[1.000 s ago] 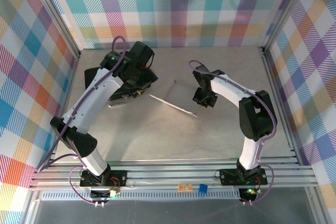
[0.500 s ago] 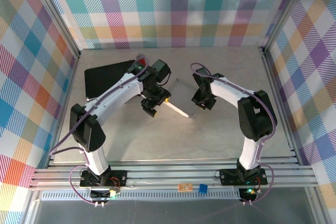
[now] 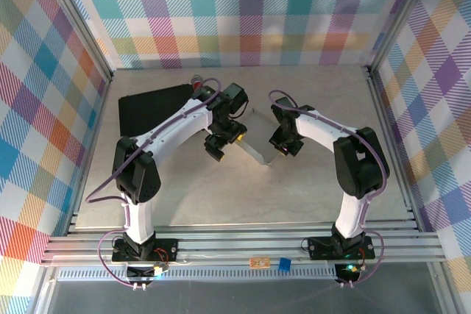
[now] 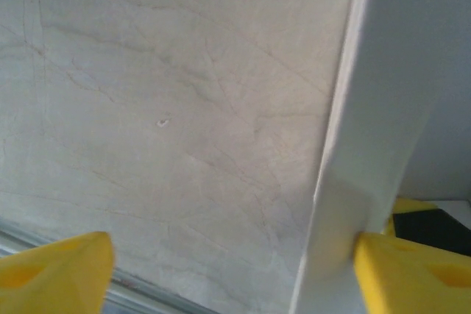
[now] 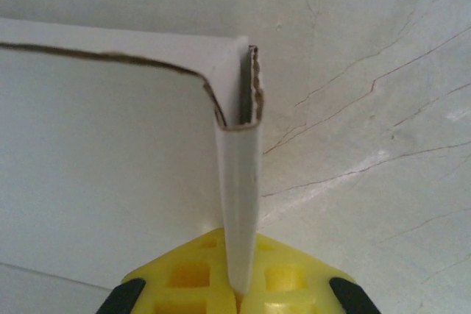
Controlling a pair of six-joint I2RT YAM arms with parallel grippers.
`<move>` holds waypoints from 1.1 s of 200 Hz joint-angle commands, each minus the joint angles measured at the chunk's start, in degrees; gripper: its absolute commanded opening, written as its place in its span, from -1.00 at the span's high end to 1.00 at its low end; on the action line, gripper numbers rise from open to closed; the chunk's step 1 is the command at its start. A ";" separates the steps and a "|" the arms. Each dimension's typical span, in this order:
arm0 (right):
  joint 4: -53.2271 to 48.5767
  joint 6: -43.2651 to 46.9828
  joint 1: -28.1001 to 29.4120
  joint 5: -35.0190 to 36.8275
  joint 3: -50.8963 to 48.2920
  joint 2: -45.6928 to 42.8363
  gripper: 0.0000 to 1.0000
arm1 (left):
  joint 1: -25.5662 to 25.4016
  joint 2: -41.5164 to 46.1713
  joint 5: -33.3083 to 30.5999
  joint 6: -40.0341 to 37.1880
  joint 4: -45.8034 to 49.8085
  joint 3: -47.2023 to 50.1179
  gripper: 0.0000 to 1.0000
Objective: Fold the paper box
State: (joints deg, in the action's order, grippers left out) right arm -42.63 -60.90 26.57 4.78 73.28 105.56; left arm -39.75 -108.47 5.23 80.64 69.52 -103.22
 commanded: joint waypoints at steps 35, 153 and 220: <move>-1.05 -0.79 0.02 -2.68 0.11 -2.02 1.00 | -0.60 3.80 -2.34 0.73 2.05 -2.83 -1.00; -0.07 -3.34 0.06 -5.03 -2.52 -3.01 1.00 | -0.59 -5.01 -2.77 -2.51 3.45 -5.89 0.16; -3.95 -9.81 0.07 -14.01 -0.27 -7.22 -0.16 | 0.00 -6.84 -8.65 -11.91 11.10 -10.93 0.83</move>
State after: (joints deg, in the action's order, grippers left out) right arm -43.22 -66.32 26.57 -3.92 71.22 103.85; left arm -39.79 -113.82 0.30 75.11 74.94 -109.56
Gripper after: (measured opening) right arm 0.471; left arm 0.117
